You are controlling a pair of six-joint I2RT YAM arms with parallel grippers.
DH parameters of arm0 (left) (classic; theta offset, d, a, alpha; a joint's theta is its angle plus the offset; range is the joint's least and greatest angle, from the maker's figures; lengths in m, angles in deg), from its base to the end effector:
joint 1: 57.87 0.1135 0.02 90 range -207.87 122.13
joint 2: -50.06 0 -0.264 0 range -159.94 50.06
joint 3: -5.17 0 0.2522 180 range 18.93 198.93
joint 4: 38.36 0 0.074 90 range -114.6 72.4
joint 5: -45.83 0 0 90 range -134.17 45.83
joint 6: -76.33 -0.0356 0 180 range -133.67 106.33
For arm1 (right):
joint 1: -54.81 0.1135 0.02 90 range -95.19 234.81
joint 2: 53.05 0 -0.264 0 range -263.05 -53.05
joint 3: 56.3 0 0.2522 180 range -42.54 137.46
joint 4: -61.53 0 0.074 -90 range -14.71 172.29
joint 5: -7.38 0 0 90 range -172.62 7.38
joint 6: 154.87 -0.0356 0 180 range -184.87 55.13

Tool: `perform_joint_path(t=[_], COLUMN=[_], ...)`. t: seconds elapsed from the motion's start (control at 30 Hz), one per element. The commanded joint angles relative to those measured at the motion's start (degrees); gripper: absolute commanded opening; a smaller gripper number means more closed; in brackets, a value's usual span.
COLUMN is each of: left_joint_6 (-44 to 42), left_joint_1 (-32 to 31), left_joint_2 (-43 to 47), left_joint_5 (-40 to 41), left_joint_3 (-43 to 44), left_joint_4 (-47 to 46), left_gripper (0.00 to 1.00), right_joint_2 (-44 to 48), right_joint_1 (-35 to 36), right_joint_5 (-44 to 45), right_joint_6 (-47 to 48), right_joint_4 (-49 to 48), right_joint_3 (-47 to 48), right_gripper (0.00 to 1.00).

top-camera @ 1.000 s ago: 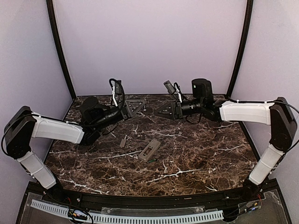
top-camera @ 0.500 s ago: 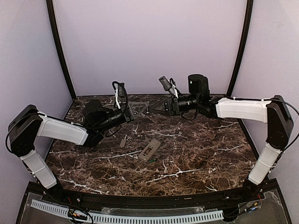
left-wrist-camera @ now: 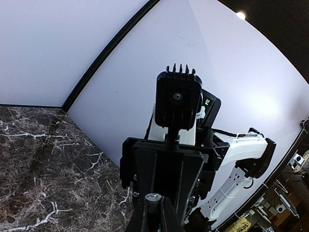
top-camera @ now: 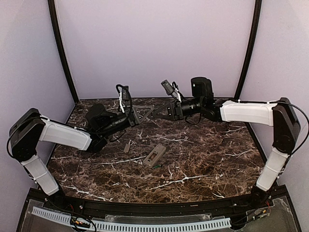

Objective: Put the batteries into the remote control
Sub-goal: Pass from the left arm to the right, then place the battery at the center of the board.

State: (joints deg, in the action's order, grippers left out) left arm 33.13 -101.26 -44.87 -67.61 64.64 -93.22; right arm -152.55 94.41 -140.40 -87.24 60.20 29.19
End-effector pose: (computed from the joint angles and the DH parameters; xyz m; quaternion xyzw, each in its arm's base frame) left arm 0.2437 -0.2498 0.2656 0.1489 0.5705 -0.6489 0.4810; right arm 0.2882 0.2775 0.2924 -0.4008 0.6308 0.6050 0.2747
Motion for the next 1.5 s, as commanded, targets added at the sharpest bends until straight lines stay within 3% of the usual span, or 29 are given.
perform_joint_path(t=[0.0,0.2,0.33,0.5,0.63,0.83,0.97,1.13,1.47], left_joint_6=[0.47,1.10,0.91,-4.57,-14.79,-23.90,-25.65,-25.85,-25.04], left_joint_1=[-0.23,-0.36,-0.37,0.04,1.48,4.09,5.43,6.11,6.55], left_joint_2=[-0.06,-0.55,-0.05,5.75,18.93,35.31,40.12,41.68,41.79], left_joint_5=[-0.90,-1.40,-1.44,1.23,8.00,19.54,24.86,25.53,23.67], left_joint_3=[0.90,0.75,-0.04,-3.13,-5.53,-5.75,-2.95,-2.36,-4.20], left_joint_4=[-2.82,-3.43,-3.54,6.11,24.02,51.01,64.95,71.19,72.07], left_gripper=[0.06,0.06,0.12,0.58,0.75,0.82,0.82,0.83,0.82], right_joint_2=[-1.08,-0.96,-0.32,1.49,2.85,0.74,-5.50,-14.00,-25.27], right_joint_1=[0.73,0.82,0.83,0.81,1.64,11.10,19.55,26.52,29.63], right_joint_5=[-1.46,-1.62,-1.15,1.43,9.02,27.50,40.64,50.37,62.35], right_joint_6=[1.01,1.59,2.82,7.83,17.49,29.53,33.73,35.29,35.55], right_joint_4=[0.40,1.50,3.48,11.67,26.63,46.44,57.63,66.59,72.74], right_joint_3=[1.56,1.78,1.85,1.55,1.41,4.10,8.39,13.65,20.73], right_gripper=[0.17,0.00,0.00,0.00,0.00,0.00,0.00,0.00,0.00])
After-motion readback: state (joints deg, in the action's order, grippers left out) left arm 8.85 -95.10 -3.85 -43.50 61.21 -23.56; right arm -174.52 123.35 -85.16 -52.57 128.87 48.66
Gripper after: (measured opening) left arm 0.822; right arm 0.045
